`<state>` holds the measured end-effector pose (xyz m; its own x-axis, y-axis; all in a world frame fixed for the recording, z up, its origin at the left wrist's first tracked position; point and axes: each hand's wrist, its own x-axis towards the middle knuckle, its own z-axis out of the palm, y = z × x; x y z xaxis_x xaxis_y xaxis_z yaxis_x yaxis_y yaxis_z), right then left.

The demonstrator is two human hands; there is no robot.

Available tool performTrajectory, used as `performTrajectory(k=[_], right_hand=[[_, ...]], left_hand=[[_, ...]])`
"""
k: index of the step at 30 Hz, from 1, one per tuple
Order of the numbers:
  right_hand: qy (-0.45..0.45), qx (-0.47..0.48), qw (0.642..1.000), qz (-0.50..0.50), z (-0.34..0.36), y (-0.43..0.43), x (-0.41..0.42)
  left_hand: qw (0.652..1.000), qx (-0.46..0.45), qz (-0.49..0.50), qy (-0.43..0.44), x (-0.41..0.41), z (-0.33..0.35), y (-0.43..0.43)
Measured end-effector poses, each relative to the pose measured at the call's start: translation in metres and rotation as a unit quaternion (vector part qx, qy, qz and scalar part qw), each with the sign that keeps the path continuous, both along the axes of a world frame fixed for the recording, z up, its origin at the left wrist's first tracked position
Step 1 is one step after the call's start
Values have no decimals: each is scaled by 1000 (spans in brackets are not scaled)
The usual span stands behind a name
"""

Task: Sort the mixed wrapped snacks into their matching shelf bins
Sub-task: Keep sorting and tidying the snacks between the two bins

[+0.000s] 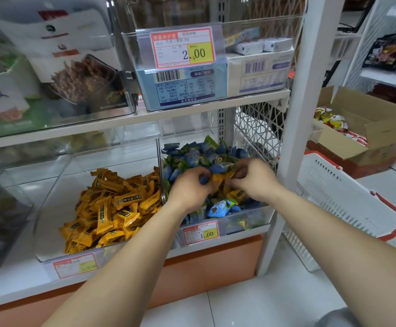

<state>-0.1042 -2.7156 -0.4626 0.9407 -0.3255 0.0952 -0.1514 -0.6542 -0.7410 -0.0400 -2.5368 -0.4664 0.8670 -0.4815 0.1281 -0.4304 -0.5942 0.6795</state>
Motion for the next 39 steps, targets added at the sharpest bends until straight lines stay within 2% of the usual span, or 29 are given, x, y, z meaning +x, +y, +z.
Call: performTrajectory(k=[3, 7, 9, 13, 15, 17, 19, 21, 23, 26, 27, 28, 30, 32, 35, 37, 39], right_hand=[[-33, 58, 998, -1, 12, -3, -8], [-71, 100, 992, -10, 23, -3, -19], [-90, 108, 990, 0, 28, 0, -22], [-123, 244, 962, 19, 33, 13, -25], [-133, 300, 944, 15, 31, 24, -24], [-144, 329, 933, 8, 30, 33, -22], [-145, 365, 920, 6, 30, 41, -21], [-128, 404, 905, 3, 31, 47, -19], [-97, 440, 893, 5, 33, 49, -18], [-50, 497, 864, 62, 36, 49, -17], [-39, 475, 876, 76, 35, 50, -17], [-36, 418, 904, 82, 34, 51, -16], [-47, 248, 964, 83, 27, 54, -15], [-52, 74, 991, 99, 19, 55, -13], [-49, -100, 988, 110, 12, 52, -10], [-58, -163, 981, 86, 8, 44, -5], [-40, -187, 980, 56, 3, 35, 0]], left_hand=[[997, -64, 42, -24, -4, 11, 4], [992, -43, 64, -104, -20, 24, 6], [988, -69, 68, -122, -23, 29, 5], [975, -213, 31, 52, -25, 34, 3], [942, -291, 8, 167, -30, 35, 0], [918, -334, -17, 212, -36, 36, -2], [921, -327, -55, 206, -39, 35, 0], [942, -277, -80, 171, -39, 32, 4], [965, -227, -78, 105, -37, 31, 11], [976, -203, -50, 54, -32, 34, 24], [981, -188, -37, 40, -28, 36, 32], [986, -164, -24, 15, -23, 39, 41], [994, -97, 5, -51, -12, 45, 67], [993, -13, 45, -108, -2, 49, 96], [981, 87, 102, -138, 10, 43, 131], [976, 127, 122, -129, 17, 35, 146], [972, 161, 135, -107, 21, 29, 155]])
